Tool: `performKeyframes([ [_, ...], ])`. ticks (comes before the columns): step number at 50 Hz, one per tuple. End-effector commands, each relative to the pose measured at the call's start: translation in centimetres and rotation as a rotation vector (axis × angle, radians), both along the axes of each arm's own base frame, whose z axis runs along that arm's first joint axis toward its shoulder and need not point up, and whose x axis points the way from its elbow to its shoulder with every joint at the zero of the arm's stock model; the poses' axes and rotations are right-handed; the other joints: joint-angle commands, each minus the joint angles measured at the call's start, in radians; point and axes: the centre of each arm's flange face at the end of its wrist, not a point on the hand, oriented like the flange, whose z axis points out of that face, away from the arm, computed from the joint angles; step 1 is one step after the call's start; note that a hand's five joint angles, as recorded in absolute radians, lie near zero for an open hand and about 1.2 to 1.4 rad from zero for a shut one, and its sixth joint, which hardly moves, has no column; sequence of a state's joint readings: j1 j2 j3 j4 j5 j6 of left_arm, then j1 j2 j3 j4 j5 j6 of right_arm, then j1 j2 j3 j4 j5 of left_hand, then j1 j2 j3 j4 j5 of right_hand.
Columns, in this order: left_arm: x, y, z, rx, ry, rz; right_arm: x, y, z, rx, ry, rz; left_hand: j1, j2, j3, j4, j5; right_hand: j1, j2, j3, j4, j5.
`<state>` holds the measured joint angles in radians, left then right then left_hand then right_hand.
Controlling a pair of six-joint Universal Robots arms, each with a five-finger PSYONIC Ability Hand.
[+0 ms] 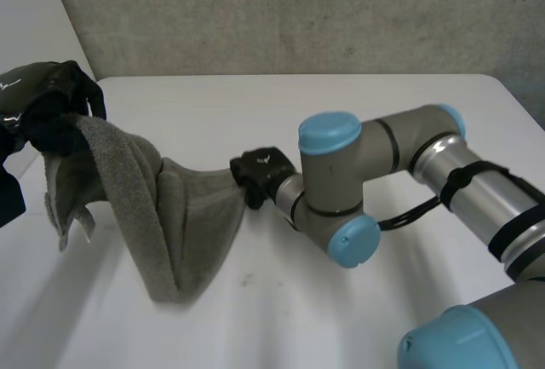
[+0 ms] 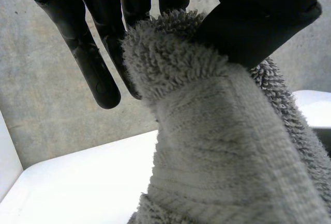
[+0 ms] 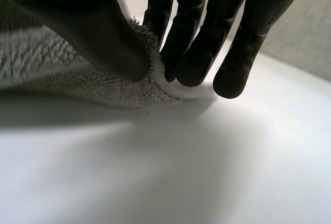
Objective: Fold the towel.
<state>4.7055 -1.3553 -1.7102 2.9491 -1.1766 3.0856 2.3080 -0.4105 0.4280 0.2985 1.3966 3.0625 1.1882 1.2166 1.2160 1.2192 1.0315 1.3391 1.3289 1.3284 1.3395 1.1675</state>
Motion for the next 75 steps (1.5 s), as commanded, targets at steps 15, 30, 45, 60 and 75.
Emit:
performKeyframes([
  [15,0.2,-0.3,0.4,-0.016,-0.002,0.010,-9.4,-2.4,17.1,-0.065,-0.177,-0.068,0.208,0.180,0.180,0.177,0.190,0.057,0.067,0.068,0.057,0.054],
  [30,0.3,-0.8,0.0,-0.042,-0.002,0.010,-20.4,-1.2,28.6,-0.328,-0.272,-0.194,0.208,0.180,0.180,0.177,0.190,0.057,0.067,0.068,0.057,0.054],
  [45,-2.2,-2.4,-6.0,0.132,-0.103,-0.100,-21.9,0.9,22.1,-0.245,0.133,-0.086,0.208,0.180,0.180,0.177,0.190,0.057,0.067,0.068,0.057,0.054],
  [60,-7.1,-11.3,-0.6,-0.162,-0.199,-0.004,-19.1,-9.5,21.7,-0.552,0.227,-0.303,0.208,0.180,0.180,0.177,0.190,0.057,0.067,0.068,0.057,0.054],
  [75,-6.9,-9.2,9.2,-0.336,0.064,0.129,-19.1,-8.7,32.7,-0.862,-0.112,-0.394,0.208,0.180,0.180,0.177,0.190,0.057,0.067,0.068,0.057,0.054],
])
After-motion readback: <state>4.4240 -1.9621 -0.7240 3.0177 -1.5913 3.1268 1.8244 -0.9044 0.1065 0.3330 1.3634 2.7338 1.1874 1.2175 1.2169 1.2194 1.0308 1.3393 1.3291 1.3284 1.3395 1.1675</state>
